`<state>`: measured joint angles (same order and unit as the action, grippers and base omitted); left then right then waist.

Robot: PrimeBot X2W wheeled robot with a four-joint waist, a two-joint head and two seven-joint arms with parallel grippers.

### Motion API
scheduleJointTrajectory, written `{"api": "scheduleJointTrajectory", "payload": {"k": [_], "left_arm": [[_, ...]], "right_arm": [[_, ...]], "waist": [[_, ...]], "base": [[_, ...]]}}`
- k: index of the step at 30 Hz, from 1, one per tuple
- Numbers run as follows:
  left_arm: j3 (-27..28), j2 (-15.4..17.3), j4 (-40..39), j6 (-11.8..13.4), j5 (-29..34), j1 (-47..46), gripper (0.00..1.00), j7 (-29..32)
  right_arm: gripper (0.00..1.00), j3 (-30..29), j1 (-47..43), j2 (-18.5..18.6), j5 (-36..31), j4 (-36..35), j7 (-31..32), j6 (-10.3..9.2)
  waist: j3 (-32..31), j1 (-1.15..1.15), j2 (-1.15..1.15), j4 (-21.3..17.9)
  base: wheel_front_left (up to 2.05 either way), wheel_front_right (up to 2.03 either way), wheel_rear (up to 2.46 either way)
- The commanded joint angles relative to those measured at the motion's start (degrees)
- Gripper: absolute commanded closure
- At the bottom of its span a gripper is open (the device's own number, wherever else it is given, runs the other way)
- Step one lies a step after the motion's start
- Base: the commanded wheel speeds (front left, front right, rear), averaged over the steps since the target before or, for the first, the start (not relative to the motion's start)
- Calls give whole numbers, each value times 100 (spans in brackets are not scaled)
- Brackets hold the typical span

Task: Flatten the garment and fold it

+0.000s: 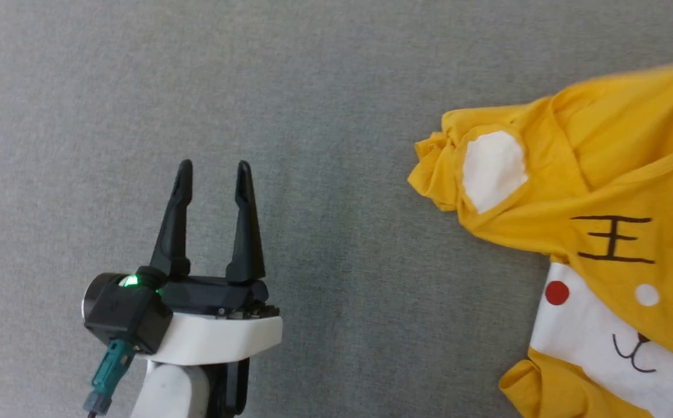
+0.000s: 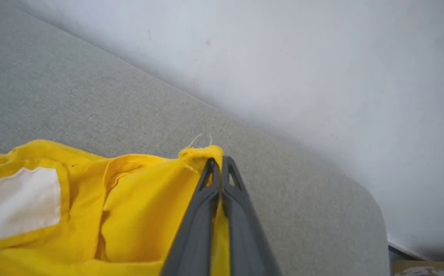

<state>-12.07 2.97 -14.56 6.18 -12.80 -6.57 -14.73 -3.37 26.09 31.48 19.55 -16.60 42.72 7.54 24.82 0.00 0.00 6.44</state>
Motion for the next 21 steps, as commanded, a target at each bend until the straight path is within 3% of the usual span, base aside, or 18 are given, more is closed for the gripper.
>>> {"api": "scheduleJointTrajectory", "payload": {"k": [1,7,10,14,15,16,21], "left_arm": [[-32,-9,-29,29,-32,-127,0,-27],[-237,-9,-10,77,-133,-368,0,-27],[-363,-9,20,108,-201,-510,0,-27],[-457,-9,78,144,-247,-648,0,-27],[-476,-9,99,152,-252,-673,0,-27],[-487,-9,120,160,-254,-688,0,-27],[-443,-9,213,168,-216,-660,0,-27]], "right_arm": [[100,85,291,98,-29,7,24,-5],[100,833,1709,585,-323,743,-18,-5],[100,1186,2200,562,-687,1369,-350,-5],[99,1469,2497,174,-964,2398,-957,-5],[56,1454,2499,22,-952,2641,-1037,-5],[0,1447,2492,-101,-950,2851,-1062,-5],[0,1597,2595,-331,-661,3153,-1239,-5]], "waist": [[171,0,0,154],[573,0,0,479],[733,0,0,631],[835,0,0,742],[832,0,0,756],[819,0,0,760],[628,0,0,643]], "base": [[0,0,0],[0,0,0],[0,0,0],[0,0,0],[0,0,0],[0,0,0],[0,0,0]]}}
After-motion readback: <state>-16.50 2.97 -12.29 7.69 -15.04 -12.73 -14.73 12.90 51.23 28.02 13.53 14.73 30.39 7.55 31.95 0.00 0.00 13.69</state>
